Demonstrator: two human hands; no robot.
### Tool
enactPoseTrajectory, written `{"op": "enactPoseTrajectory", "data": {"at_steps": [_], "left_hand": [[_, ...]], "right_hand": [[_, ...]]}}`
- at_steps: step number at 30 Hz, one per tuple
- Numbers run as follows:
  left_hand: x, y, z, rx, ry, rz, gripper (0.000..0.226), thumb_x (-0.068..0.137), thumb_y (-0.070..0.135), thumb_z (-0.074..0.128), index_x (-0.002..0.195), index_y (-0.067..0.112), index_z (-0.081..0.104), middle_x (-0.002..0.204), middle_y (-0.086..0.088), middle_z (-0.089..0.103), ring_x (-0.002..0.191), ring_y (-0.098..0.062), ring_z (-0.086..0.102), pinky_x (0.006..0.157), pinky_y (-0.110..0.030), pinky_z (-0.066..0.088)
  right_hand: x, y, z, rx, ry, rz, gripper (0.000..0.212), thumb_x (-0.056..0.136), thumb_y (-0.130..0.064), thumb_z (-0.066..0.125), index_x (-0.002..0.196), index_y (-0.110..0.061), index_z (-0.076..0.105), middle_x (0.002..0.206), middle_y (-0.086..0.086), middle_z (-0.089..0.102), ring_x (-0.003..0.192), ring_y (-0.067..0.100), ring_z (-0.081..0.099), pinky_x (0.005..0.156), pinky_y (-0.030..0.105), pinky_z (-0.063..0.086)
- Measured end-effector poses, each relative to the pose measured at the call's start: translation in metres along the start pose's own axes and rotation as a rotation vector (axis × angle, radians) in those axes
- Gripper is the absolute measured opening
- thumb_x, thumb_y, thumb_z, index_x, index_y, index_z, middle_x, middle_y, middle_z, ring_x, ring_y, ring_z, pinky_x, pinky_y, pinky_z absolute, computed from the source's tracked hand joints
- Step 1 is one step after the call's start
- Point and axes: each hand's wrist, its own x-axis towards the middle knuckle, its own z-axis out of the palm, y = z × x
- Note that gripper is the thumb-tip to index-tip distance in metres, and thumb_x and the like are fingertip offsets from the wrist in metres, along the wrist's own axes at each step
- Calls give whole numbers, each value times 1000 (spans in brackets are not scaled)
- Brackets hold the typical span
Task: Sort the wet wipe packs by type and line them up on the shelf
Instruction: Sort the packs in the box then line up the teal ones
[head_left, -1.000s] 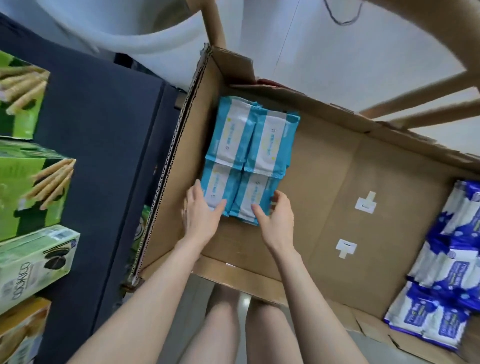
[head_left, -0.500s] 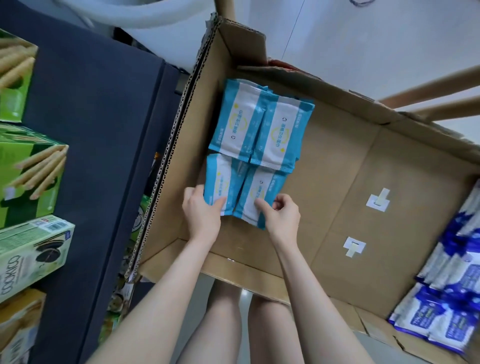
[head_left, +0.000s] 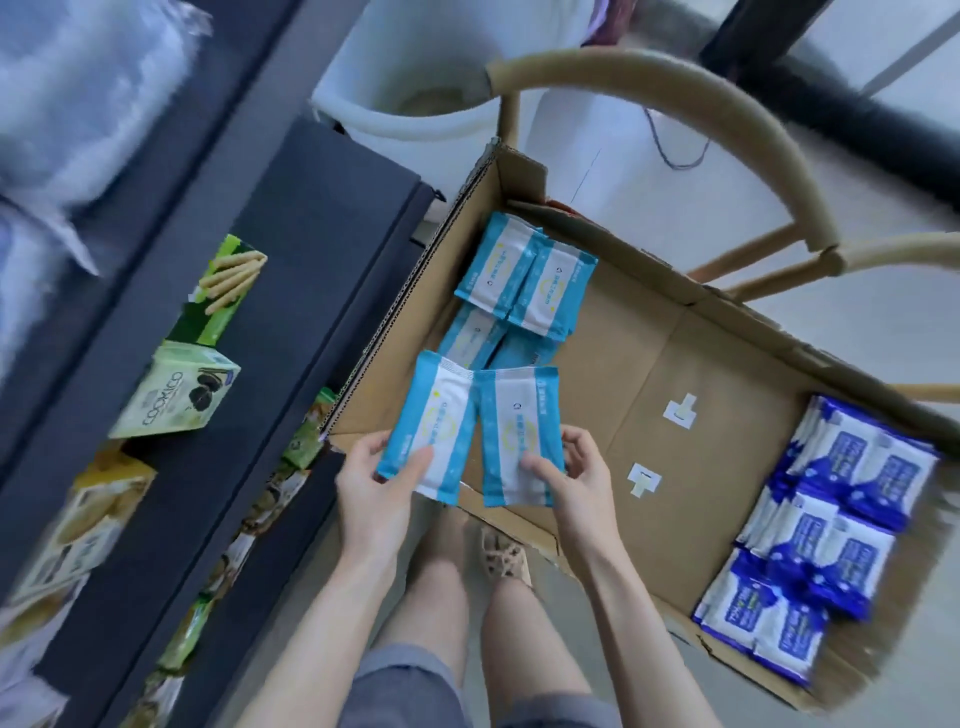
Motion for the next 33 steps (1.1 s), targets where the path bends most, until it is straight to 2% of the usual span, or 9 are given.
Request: {"op": "enactPoseTrajectory", "data": {"at_steps": [3, 5, 9, 12, 14, 19, 25, 28, 33], "left_hand": [[-46, 3, -21, -144, 70, 24, 19, 79, 3, 72, 92, 12, 61, 90, -2, 68, 77, -8, 63, 65, -11, 48], [-77, 3, -36, -258, 117, 40, 16, 82, 3, 69, 92, 13, 63, 88, 0, 70, 79, -7, 64, 67, -13, 49], [-140, -6, -72, -399, 153, 102, 17, 87, 5, 62, 99, 15, 66, 100, -4, 72, 98, -18, 65, 86, -33, 49], [-184, -1, -107, -434, 221, 177, 25, 82, 18, 66, 107, 16, 67, 108, -5, 71, 104, -19, 65, 88, -36, 49], [-210, 8, -133, -441, 311, 242, 22, 82, 18, 68, 103, 15, 67, 104, -4, 72, 100, -19, 67, 83, -35, 51], [-261, 39, -203, -500, 576, 392, 16, 80, 13, 72, 95, 12, 67, 92, 0, 73, 87, -13, 69, 61, -19, 52], [-305, 75, -308, -451, 794, 561, 16, 79, 12, 73, 86, 25, 67, 87, 10, 73, 81, -3, 67, 64, -14, 52], [-323, 85, -366, -350, 869, 640, 19, 80, 9, 73, 84, 28, 68, 83, 14, 72, 77, -1, 66, 64, -14, 52], [-332, 88, -481, -266, 920, 654, 21, 78, 2, 73, 81, 22, 68, 79, 8, 72, 70, 1, 66, 57, -12, 49]], "right_hand": [[-36, -7, -3, -25, -100, -45, 32, 70, 0, 69, 98, -12, 59, 97, 8, 70, 86, 22, 63, 70, 36, 52], [-60, -10, -3, -30, -175, -78, 34, 65, -5, 68, 97, -16, 61, 100, 9, 71, 90, 26, 64, 80, 41, 50], [-113, -15, 0, -51, -335, -145, 33, 76, 8, 67, 97, -17, 65, 98, 6, 73, 88, 22, 66, 79, 35, 50], [-153, -27, 13, -105, -466, -197, 33, 80, 5, 65, 100, -21, 68, 101, 5, 73, 92, 22, 67, 85, 38, 52], [-179, -39, 28, -139, -548, -250, 33, 80, 3, 67, 102, -20, 69, 103, 7, 72, 96, 24, 66, 88, 40, 52], [-247, -73, 86, -243, -726, -431, 26, 80, -2, 69, 100, -18, 67, 95, 5, 74, 83, 21, 67, 78, 39, 54], [-324, -99, 178, -274, -937, -625, 20, 79, 1, 71, 94, -4, 58, 88, 3, 74, 78, 14, 69, 60, 21, 53], [-361, -101, 229, -300, -1027, -713, 22, 79, 0, 72, 94, -8, 58, 91, 5, 72, 78, 13, 68, 59, 21, 51], [-419, -79, 324, -331, -1113, -797, 25, 79, 1, 72, 93, -11, 56, 93, 6, 71, 82, 13, 70, 59, 24, 54]]}}
